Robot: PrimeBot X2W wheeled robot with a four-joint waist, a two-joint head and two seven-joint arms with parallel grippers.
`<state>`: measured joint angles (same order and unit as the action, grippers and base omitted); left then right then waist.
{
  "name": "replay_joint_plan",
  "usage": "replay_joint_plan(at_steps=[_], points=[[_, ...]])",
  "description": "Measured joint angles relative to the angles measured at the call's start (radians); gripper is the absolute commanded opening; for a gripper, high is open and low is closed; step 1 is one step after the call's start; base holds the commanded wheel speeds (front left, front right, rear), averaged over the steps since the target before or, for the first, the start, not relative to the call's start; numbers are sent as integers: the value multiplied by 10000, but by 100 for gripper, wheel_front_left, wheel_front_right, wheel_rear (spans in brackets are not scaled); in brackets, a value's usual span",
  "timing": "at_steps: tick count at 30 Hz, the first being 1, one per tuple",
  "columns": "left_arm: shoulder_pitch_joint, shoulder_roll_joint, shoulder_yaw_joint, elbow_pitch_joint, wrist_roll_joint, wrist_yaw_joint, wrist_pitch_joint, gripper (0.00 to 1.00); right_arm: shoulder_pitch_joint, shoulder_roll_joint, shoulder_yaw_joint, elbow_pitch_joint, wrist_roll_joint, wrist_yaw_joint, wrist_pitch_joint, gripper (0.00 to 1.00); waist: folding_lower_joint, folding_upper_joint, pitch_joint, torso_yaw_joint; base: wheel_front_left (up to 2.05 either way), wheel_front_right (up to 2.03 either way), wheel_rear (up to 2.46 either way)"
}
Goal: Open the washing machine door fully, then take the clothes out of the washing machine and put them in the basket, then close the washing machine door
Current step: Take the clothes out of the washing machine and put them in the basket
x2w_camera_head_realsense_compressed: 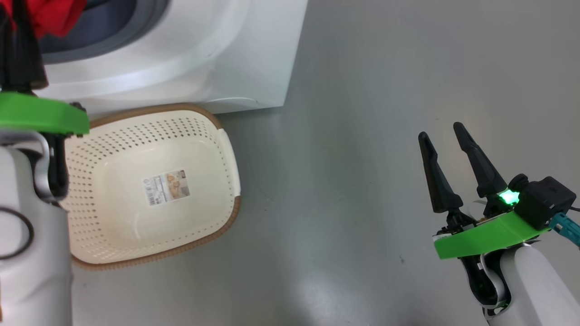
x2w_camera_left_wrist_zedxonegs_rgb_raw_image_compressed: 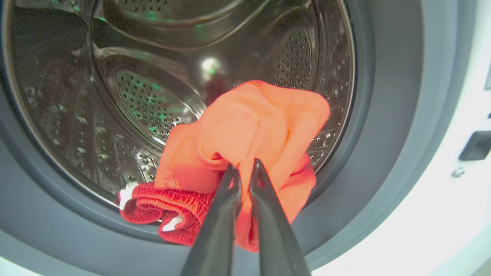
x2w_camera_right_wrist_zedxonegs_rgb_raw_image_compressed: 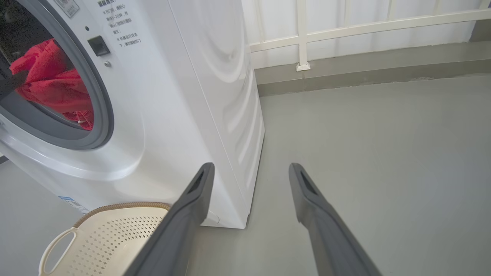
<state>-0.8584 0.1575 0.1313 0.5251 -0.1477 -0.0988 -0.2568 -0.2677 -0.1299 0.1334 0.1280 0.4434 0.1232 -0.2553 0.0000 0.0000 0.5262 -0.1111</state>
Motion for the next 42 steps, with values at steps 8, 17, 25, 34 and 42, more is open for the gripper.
replay_joint_plan(at_steps=[8, 17, 25, 34, 42], points=[[1455, -763, 487, -2006, 504, -88, 0, 0, 97, -15, -234, 8, -29, 0, 0, 100, 0, 0, -314, 332, 0, 0, 0], [2731, -1160, 520, -4025, 876, -153, 0, 0, 225, -8, -259, 21, -31, 0, 0, 100, 0, 0, -471, 477, 0, 0, 0], [3273, -1271, 593, -6057, 863, -6, -2, 0, 221, -8, -274, 8, -31, 0, 0, 100, 0, 0, -466, 478, 0, 0, 0], [3742, -1319, 408, -7352, 548, 495, -12, 0, 215, -2, -284, 6, -31, 0, 0, 100, 0, 0, -440, 503, 0, 0, 0], [4129, -1321, 288, -6052, 301, 560, -12, 0, 201, 4, -222, 6, -31, 0, 0, 100, 0, 0, -421, 455, 0, 0, 0]])
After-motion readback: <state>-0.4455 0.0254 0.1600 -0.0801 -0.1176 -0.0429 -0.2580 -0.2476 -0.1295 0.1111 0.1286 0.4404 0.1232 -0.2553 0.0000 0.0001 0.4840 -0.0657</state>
